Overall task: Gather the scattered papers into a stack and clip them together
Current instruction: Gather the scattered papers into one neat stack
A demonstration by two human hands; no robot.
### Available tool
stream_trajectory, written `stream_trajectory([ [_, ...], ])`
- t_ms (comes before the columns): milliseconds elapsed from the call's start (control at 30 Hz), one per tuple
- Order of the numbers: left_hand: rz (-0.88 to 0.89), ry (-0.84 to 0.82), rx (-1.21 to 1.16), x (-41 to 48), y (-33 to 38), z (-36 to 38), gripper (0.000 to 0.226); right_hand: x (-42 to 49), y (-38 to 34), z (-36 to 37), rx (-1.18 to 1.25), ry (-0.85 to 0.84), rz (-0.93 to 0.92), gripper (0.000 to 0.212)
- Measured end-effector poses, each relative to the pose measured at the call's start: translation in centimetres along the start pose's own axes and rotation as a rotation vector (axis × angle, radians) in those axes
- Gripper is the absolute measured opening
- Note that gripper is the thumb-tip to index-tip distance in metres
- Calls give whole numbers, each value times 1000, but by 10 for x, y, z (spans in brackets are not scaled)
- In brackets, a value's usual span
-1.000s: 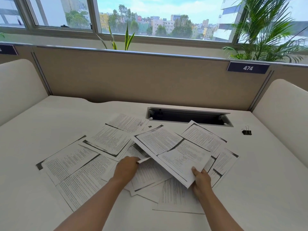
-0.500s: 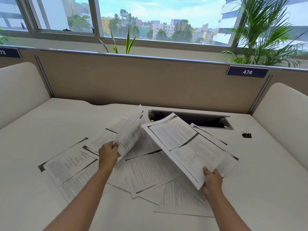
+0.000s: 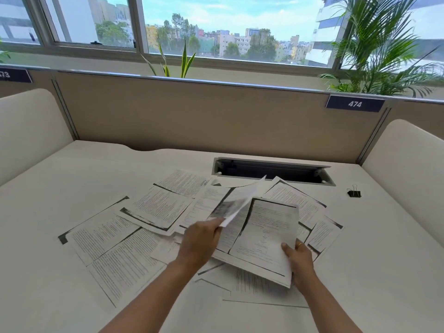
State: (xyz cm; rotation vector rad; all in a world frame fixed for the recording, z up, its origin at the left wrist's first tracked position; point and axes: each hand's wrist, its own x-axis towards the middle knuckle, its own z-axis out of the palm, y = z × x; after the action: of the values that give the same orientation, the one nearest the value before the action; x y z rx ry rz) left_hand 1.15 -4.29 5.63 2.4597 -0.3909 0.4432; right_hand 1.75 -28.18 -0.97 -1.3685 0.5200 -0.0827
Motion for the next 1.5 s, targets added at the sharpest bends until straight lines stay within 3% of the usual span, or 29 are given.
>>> stream_trajectory([
  [267,224,-74,143,-26,35,43,35,-7,4,-6,49,-80,83,24],
  [300,210,-98,112,-28,38,46,41,-7,6,-8,48,-89,92,24],
  [400,117,-269,48,-28,46,49,90,-6,8,-13,54,-109,113,25],
  [500,16,-328,-129,-26,48,33,98,-6,4,-24,50,-130,129,23],
  [567,-75,-258,-244,-21,39,21,90,-5,0,-35,54,-155,151,20],
  [633,-175,-174,-221,-13,23,10,58,-4,-5,-46,52,-176,168,20],
  [700,-292,-95,-185,-5,5,0,43,-5,-9,-54,65,-204,172,20],
  [900,-647,-41,-242,7,-36,-27,66,-13,-14,-58,100,-287,157,20],
  [1067,-878,-83,-663,7,-56,-41,52,-16,-14,-52,135,-352,176,35],
  [1233,-931,-191,-900,-5,-57,-40,32,-17,-15,-42,98,-352,171,19],
  [1433,-965,-198,-1017,-20,-59,-28,21,-13,-13,-37,-45,-168,205,31],
  [1500,-966,-203,-1030,-25,-59,-24,22,-15,-14,-34,-101,-205,220,36],
])
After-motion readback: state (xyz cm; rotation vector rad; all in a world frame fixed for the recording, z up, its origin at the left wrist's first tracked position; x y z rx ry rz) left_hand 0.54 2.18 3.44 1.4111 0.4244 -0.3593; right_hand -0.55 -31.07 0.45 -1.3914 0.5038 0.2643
